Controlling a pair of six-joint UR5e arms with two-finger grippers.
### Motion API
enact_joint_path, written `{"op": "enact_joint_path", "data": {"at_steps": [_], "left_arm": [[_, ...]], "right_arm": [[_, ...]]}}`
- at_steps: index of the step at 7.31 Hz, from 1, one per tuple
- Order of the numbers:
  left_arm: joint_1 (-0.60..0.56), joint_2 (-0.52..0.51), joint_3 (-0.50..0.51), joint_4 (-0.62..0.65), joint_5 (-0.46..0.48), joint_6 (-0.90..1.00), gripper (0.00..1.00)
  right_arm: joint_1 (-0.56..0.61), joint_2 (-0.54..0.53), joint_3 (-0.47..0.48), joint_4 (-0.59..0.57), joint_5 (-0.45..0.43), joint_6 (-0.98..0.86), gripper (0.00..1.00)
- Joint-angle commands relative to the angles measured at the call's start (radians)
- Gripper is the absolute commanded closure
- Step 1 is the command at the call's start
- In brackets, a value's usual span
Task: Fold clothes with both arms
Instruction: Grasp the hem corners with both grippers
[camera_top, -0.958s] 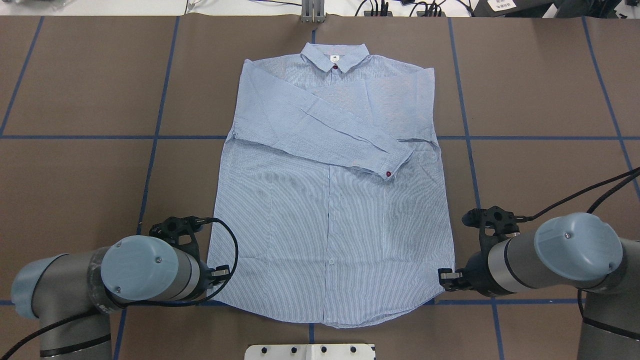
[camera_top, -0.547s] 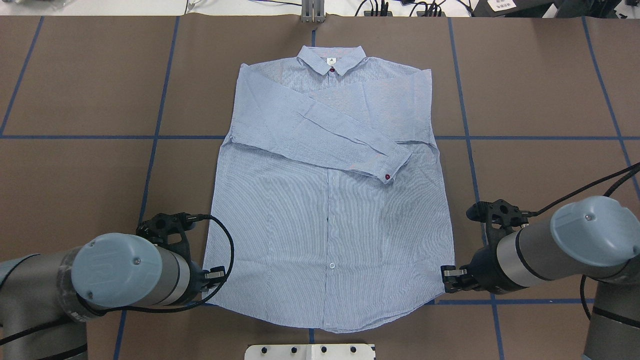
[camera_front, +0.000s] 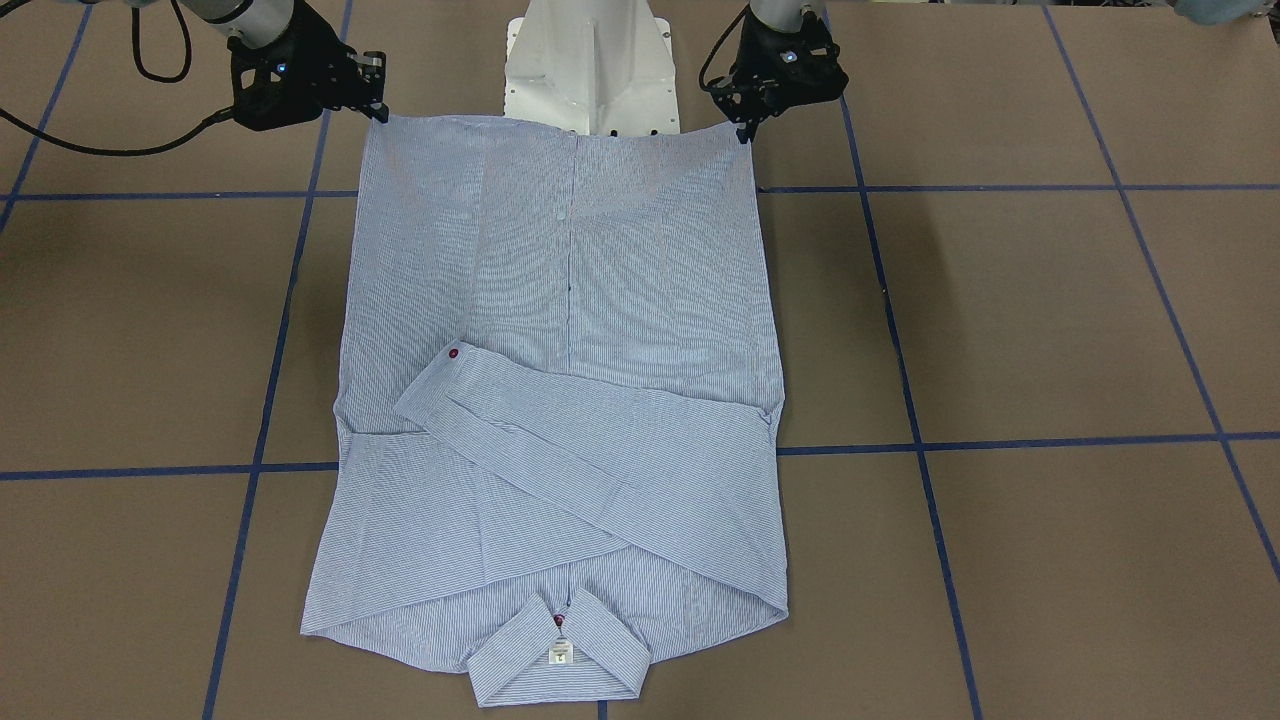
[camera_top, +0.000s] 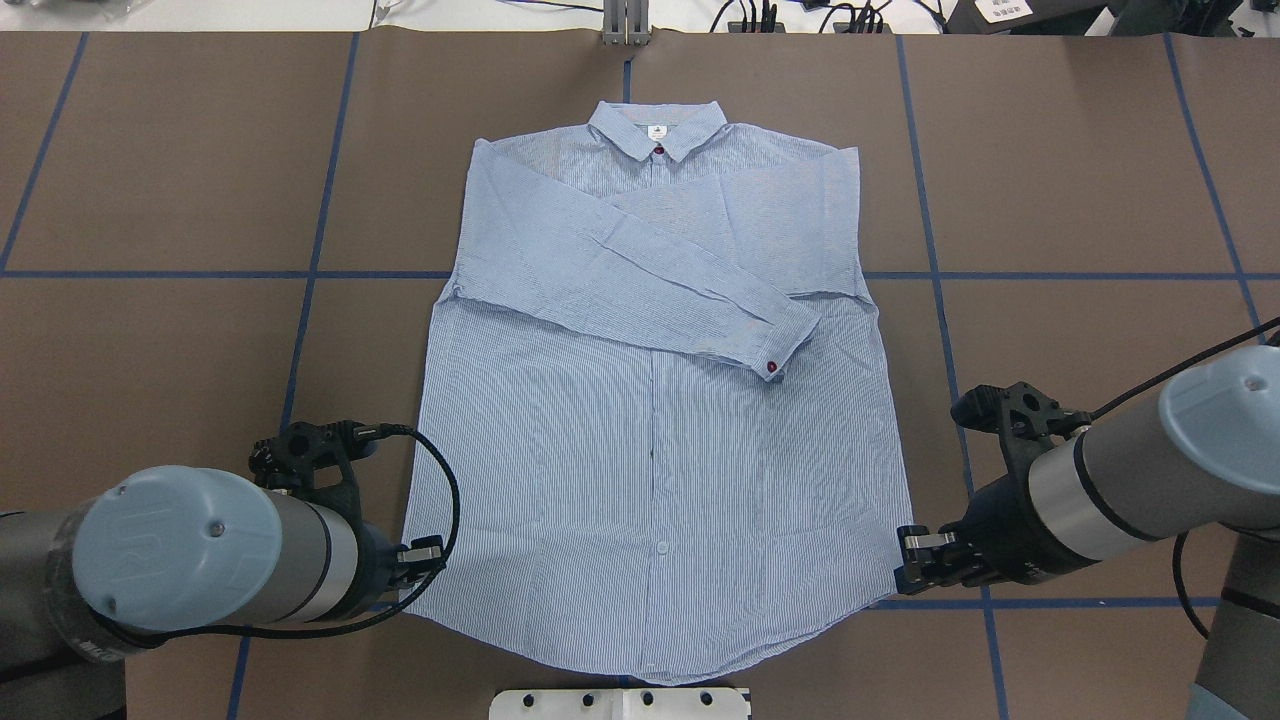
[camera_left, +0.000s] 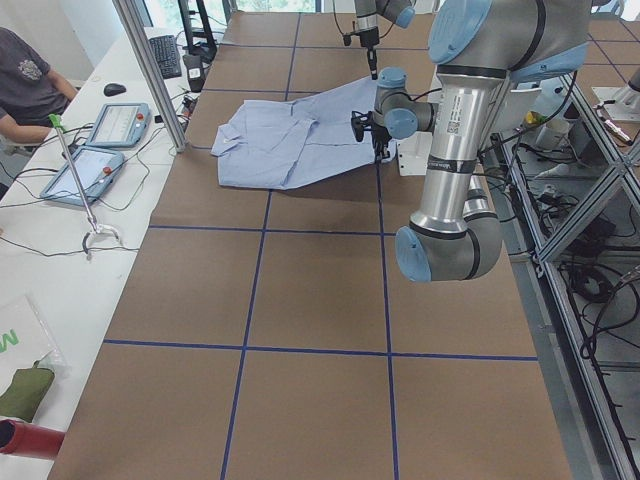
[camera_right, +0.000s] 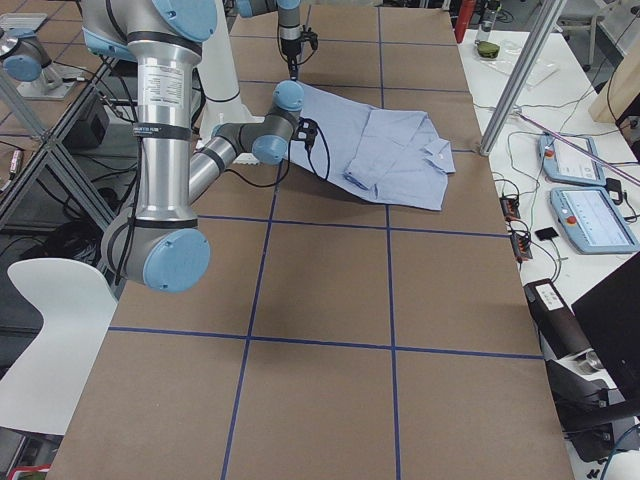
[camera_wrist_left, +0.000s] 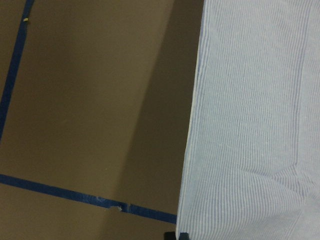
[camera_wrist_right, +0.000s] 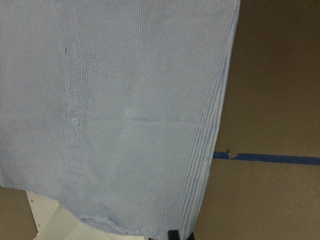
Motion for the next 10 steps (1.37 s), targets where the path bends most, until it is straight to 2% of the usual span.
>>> {"op": "enact_joint_path", "data": {"at_steps": [1,10], "left_arm": [[0.0,0.002,0.003,0.001,-0.002,0.003,1.0],[-0.015,0.003,0.035,0.002,-0.004,0.106,1.0]], "right_arm": [[0.024,-0.019,-0.009,0.021,0.026,-0.001,1.0],[0.053,-0.042,-0.04,0.021,0.026,-0.004,1.0]]}}
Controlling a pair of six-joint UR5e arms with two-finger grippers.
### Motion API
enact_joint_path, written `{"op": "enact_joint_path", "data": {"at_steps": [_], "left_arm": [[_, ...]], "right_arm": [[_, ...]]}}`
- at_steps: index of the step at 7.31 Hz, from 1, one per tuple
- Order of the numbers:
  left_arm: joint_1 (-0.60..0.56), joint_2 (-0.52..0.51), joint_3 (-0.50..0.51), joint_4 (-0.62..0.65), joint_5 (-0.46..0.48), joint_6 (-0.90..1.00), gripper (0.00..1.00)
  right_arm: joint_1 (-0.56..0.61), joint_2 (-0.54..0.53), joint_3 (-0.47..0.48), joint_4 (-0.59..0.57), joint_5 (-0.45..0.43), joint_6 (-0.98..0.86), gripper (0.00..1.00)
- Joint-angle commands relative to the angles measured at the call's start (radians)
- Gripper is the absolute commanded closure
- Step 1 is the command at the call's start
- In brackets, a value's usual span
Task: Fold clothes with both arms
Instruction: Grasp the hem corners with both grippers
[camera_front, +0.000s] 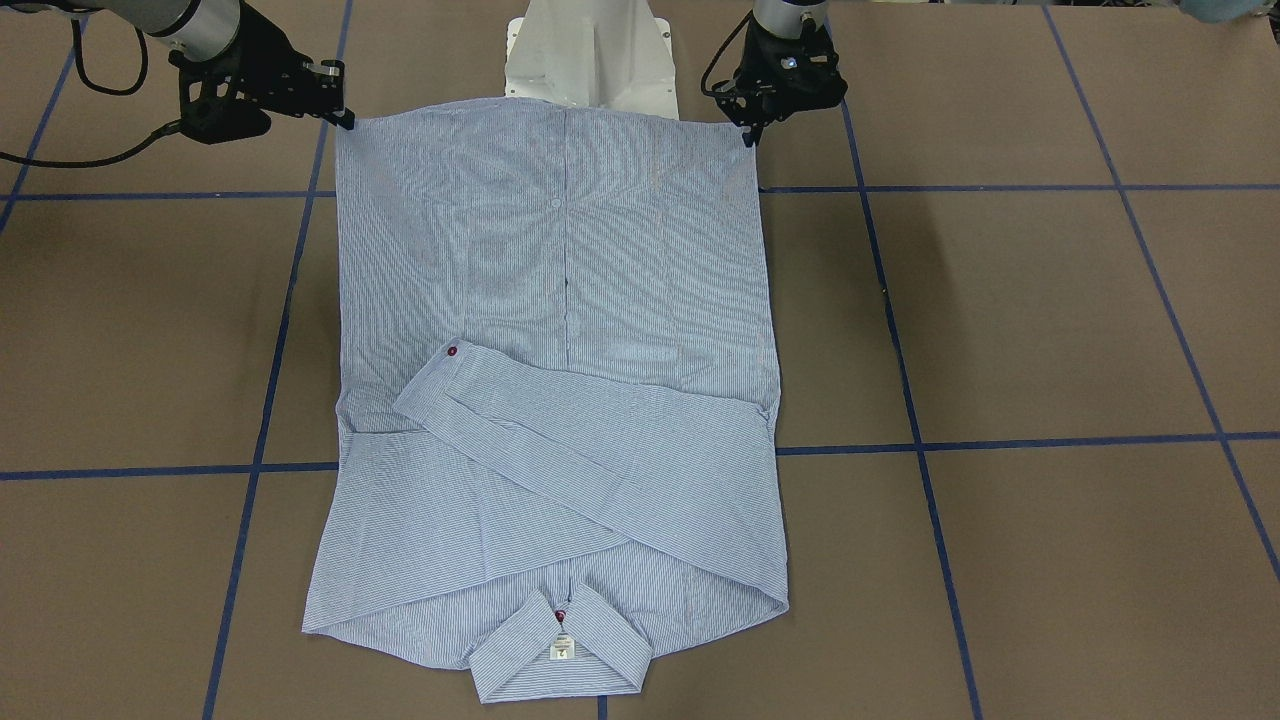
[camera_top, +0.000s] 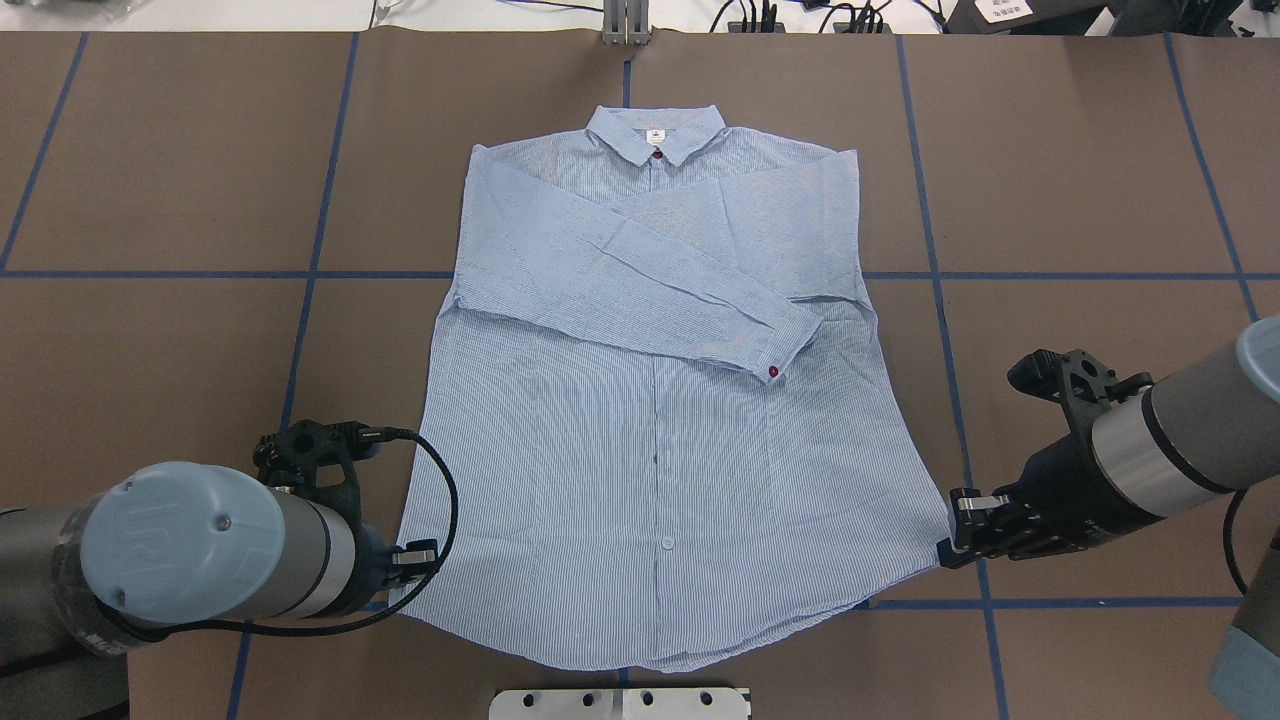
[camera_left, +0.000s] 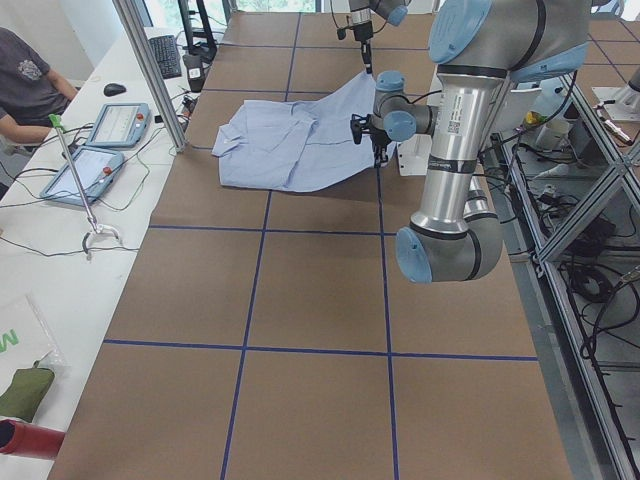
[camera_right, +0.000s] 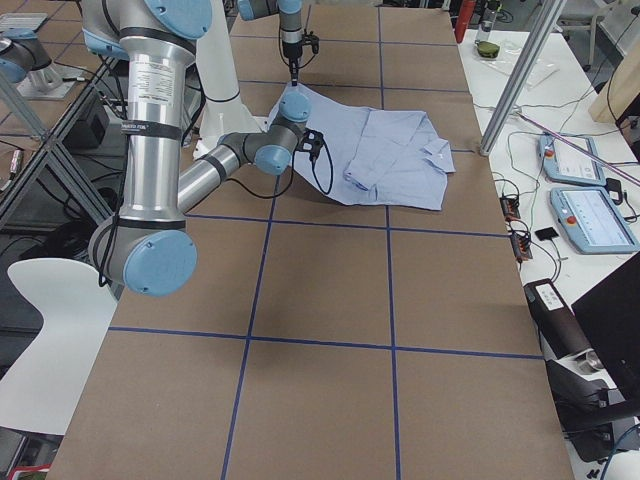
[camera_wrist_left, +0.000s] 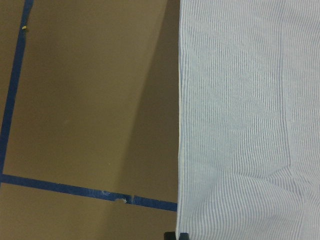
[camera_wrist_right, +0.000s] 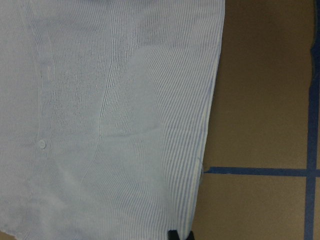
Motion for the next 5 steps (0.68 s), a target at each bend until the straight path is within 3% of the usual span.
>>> {"op": "enact_joint_path", "data": {"at_steps": [1,5], "left_arm": [[-0.009,0.002,0.013,0.0,0.001,0.024,1.0],[-0.011,0.002,0.023,0.0,0.001,0.029,1.0]], "right_arm": [[0.001,-0.012,-0.001,0.0,0.0,0.0,1.0],[0.01,-0.012,-0.024,0.002,0.0,-0.002,1.0]]}}
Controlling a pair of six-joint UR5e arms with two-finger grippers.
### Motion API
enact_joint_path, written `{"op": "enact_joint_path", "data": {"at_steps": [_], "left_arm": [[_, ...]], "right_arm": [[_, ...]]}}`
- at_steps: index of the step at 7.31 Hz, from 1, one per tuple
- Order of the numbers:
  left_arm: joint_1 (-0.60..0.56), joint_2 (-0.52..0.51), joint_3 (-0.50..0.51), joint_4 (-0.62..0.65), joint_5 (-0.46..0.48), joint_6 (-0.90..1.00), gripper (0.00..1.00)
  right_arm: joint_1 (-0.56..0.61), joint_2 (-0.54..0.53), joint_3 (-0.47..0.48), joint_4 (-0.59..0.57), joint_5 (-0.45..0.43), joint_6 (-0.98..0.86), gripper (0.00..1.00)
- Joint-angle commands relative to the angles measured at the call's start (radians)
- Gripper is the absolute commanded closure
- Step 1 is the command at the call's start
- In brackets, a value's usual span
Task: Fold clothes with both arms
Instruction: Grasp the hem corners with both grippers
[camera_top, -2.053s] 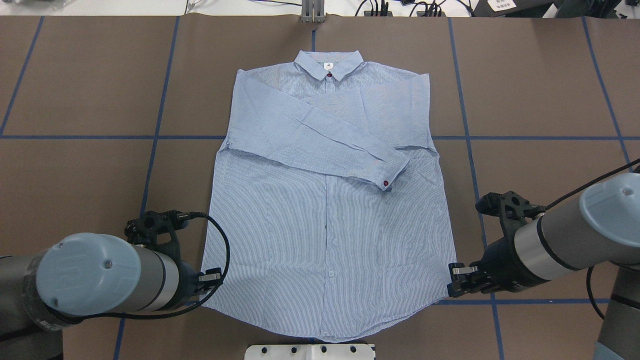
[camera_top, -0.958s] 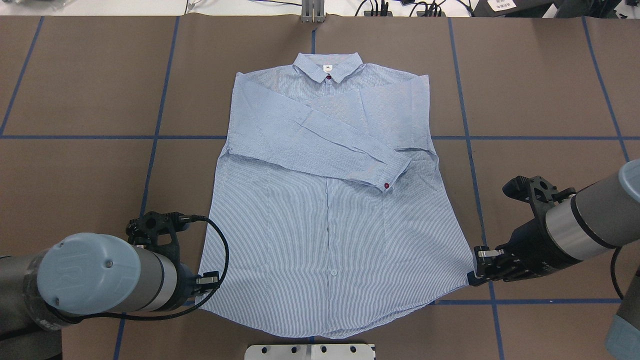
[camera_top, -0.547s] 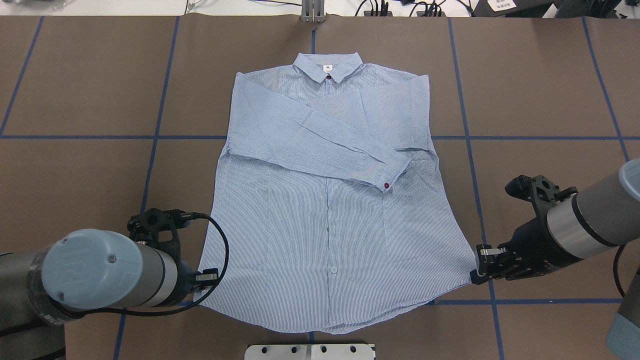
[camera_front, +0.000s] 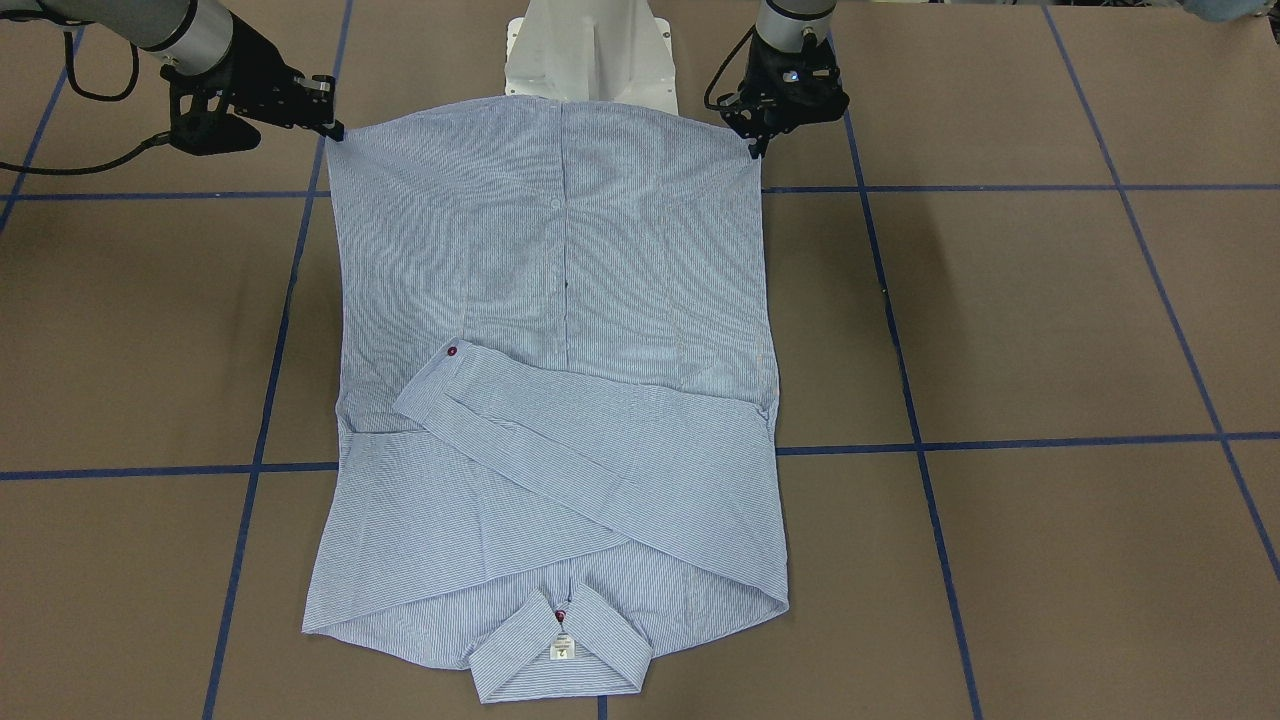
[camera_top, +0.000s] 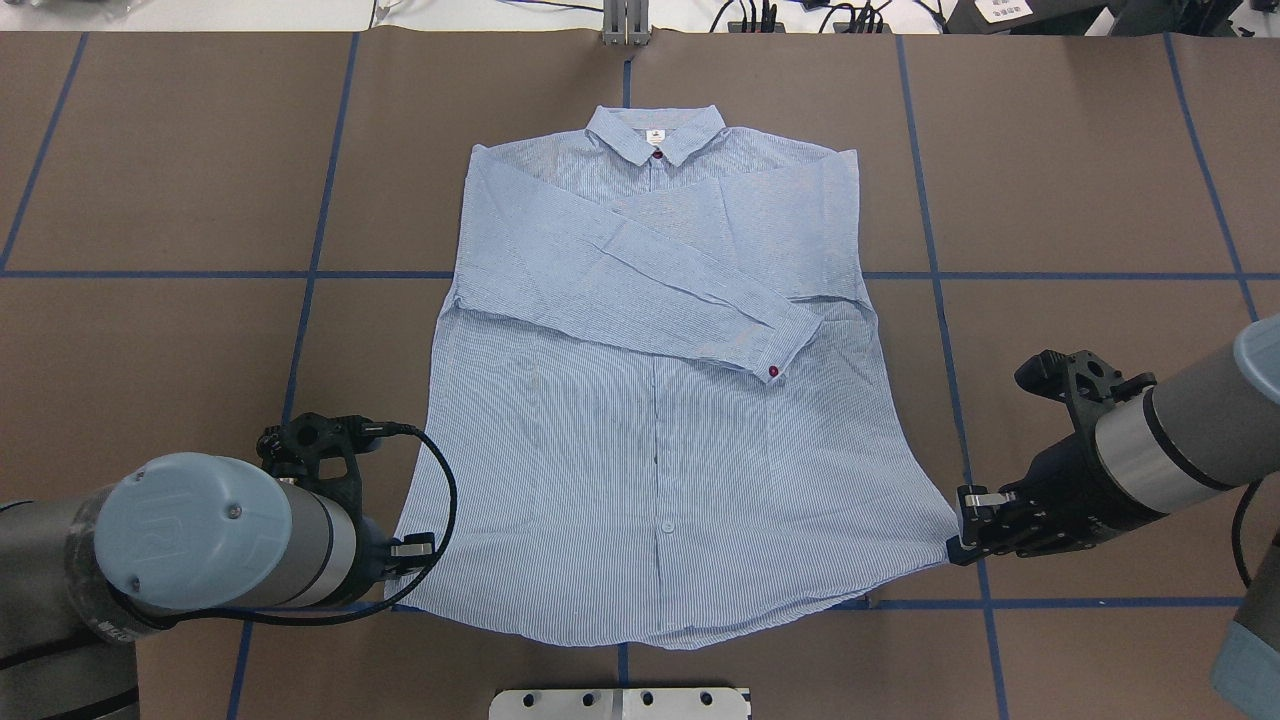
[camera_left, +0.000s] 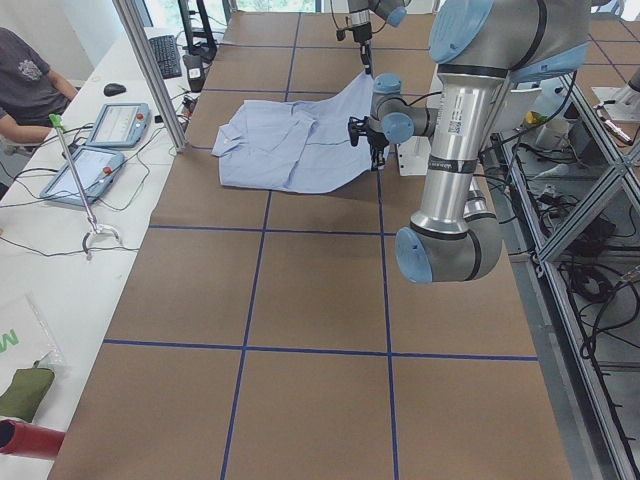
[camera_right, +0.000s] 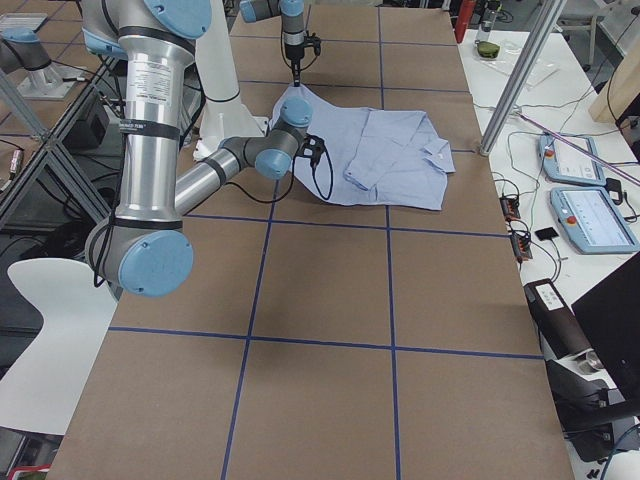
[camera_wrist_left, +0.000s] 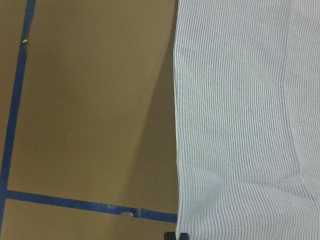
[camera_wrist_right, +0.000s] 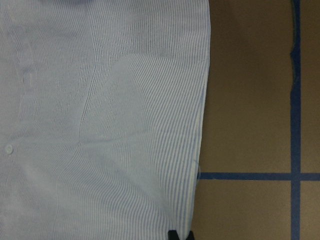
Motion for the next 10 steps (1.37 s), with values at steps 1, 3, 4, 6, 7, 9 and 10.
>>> {"op": "enact_joint_path", "data": {"at_steps": [1,3,4,6,7,9,10], "left_arm": [[-0.002,0.001,0.002,0.0,0.001,0.0,1.0],[-0.002,-0.001,0.002,0.0,-0.001,0.0,1.0],[-0.005,-0.001,0.002,0.0,-0.001,0.0,1.0],[-0.005,-0.005,0.001,-0.002,-0.001,0.0,1.0],[-0.005,-0.009,-0.011,-0.002,-0.002,-0.001,1.0],[-0.005,-0.006,-0.053,0.0,-0.075,-0.003,1.0],[-0.005,-0.001,-0.069,0.0,-0.082,-0.003,1.0]], "right_arm": [[0.005,0.001,-0.013,0.0,0.0,-0.003,1.0],[0.014,0.003,-0.015,0.0,0.002,-0.003,1.0],[0.016,0.004,-0.015,0.0,0.002,-0.003,1.0],[0.017,0.007,-0.012,0.0,0.006,-0.003,1.0],[0.03,0.009,-0.002,0.003,0.027,-0.003,1.0],[0.05,-0.011,-0.001,0.102,0.078,-0.002,1.0],[0.06,-0.016,0.001,0.124,0.116,-0.002,1.0]]}}
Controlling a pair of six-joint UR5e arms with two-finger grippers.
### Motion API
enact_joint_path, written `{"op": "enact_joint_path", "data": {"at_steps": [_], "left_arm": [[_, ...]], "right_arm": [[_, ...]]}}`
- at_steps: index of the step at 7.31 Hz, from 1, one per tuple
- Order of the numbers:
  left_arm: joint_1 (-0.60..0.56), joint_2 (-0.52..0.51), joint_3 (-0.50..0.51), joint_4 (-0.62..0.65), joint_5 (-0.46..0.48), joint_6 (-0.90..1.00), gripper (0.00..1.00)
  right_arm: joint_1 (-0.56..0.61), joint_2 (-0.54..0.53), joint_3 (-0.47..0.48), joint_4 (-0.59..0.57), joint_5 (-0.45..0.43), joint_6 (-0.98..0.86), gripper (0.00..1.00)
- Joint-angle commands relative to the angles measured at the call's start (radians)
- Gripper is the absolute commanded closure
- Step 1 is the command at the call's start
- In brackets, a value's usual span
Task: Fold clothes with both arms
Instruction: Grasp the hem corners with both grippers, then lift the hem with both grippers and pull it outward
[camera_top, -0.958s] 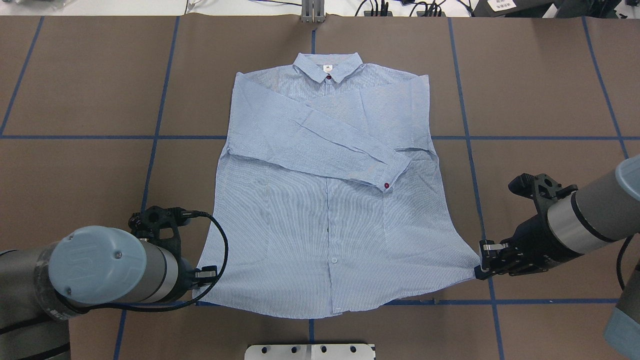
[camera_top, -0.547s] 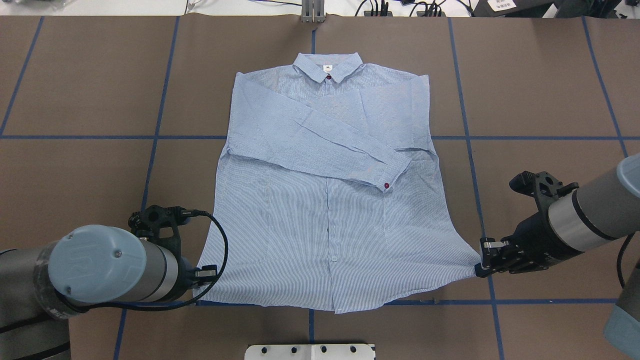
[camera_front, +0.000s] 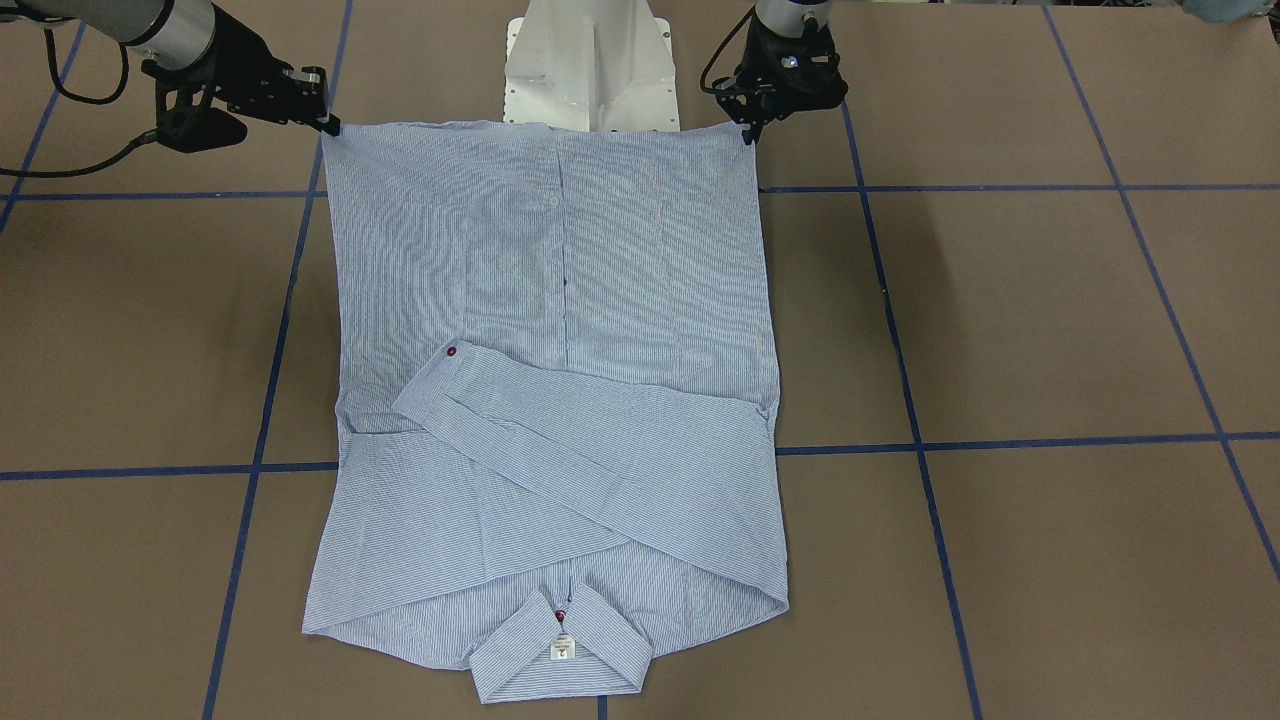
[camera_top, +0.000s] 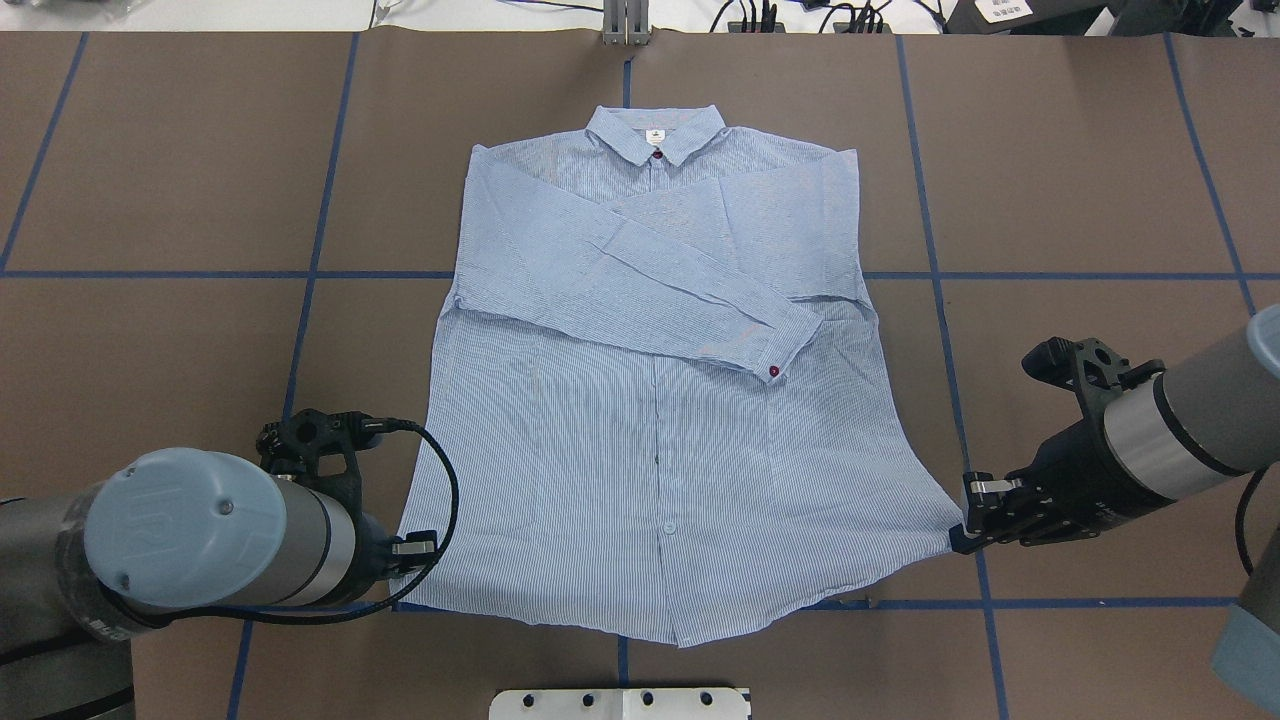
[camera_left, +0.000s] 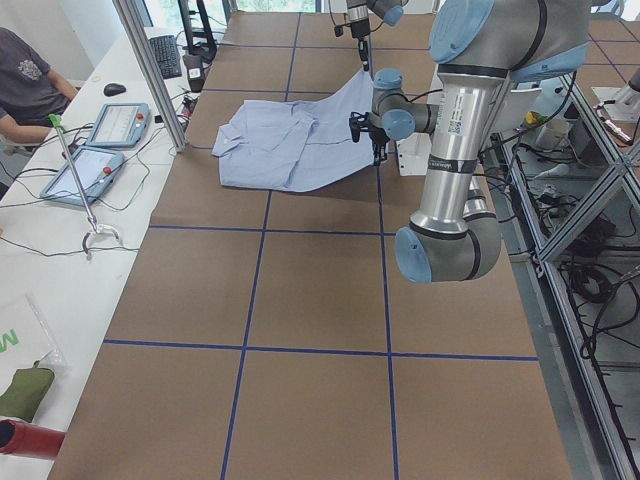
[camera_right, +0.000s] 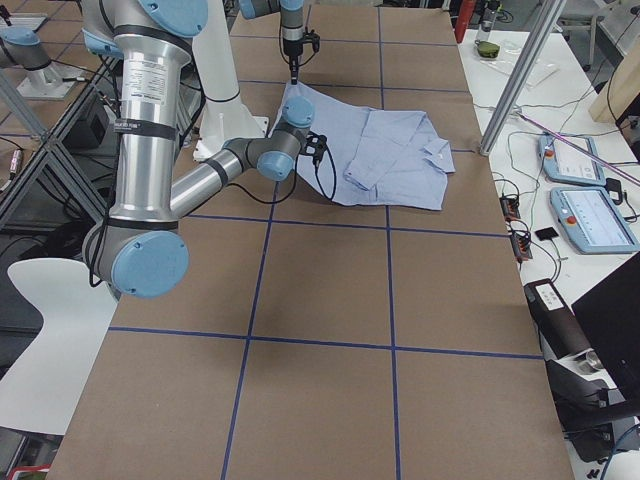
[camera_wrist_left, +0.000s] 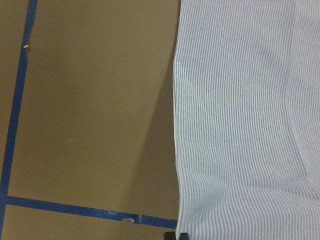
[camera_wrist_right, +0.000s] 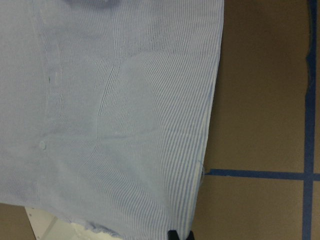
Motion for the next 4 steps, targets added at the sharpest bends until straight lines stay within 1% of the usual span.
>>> {"op": "enact_joint_path", "data": {"at_steps": [1,2,3,4], "left_arm": [[0.0,0.005,-0.023,0.001,-0.024,-0.002,1.0],[0.0,0.004,-0.026,0.002,-0.024,-0.006,1.0],[0.0,0.002,-0.058,0.04,-0.028,-0.008,1.0],[0.0,-0.004,-0.095,0.1,-0.063,-0.008,1.0]], "right_arm": [[0.035,-0.026,0.003,0.069,0.091,0.001,1.0],[0.042,-0.073,0.002,0.147,0.116,0.001,1.0],[0.044,-0.124,0.0,0.225,0.127,0.001,1.0],[0.055,-0.137,-0.001,0.259,0.154,0.002,1.0]]}}
